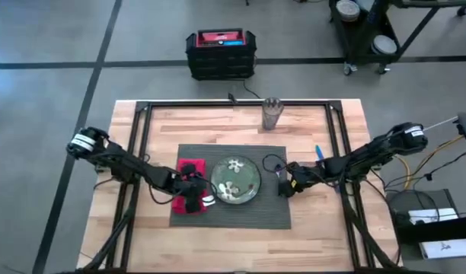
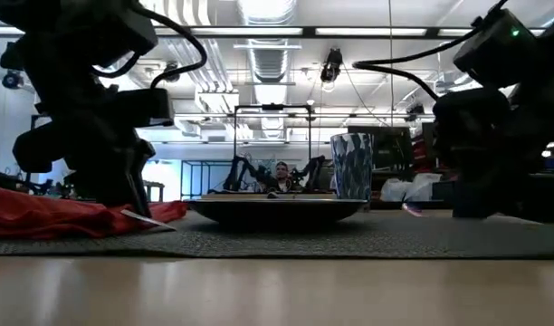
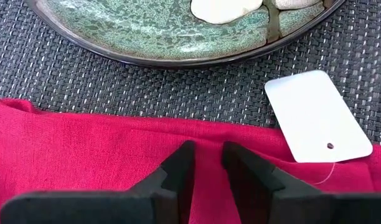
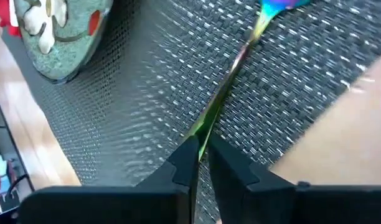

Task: Set table place
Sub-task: Put the blue spoon on the gray table mat to the right of the green plate

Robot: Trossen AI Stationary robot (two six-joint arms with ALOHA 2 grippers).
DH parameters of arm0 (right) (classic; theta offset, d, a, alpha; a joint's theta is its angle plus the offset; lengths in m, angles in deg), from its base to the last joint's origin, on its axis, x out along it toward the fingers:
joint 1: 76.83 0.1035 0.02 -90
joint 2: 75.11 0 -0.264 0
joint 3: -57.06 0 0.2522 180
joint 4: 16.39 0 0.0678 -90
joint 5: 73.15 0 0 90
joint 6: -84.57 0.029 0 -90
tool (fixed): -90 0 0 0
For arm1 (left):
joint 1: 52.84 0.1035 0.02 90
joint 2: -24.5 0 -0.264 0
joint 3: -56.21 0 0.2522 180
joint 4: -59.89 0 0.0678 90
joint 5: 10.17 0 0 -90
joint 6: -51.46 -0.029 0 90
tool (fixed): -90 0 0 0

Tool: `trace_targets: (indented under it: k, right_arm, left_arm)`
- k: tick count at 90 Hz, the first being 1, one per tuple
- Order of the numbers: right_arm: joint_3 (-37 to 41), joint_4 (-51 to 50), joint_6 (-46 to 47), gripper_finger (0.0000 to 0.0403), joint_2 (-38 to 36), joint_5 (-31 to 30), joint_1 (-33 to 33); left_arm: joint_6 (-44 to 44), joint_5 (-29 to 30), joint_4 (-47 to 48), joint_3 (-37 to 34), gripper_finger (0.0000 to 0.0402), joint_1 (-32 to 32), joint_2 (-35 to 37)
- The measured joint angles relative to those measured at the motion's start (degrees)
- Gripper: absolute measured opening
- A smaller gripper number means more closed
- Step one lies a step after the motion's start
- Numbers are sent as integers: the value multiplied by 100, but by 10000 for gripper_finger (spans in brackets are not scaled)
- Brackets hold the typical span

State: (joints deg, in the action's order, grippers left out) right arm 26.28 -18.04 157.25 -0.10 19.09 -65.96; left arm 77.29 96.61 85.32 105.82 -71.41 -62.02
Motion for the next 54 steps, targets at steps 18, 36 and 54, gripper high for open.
trace_targets:
  k: [18, 36, 54]
  right_arm:
    - [-113, -47, -130, 26, 100, 271, 0]
    - [-113, -516, -223, 36, -257, 218, -2]
    - [-259, -476, -602, 38, -476, -531, -2]
  left_arm:
    - [8, 19, -56, 0, 77, 7, 0]
    - [17, 19, -43, 0, 77, 6, 0]
    - [17, 19, -32, 0, 77, 0, 0]
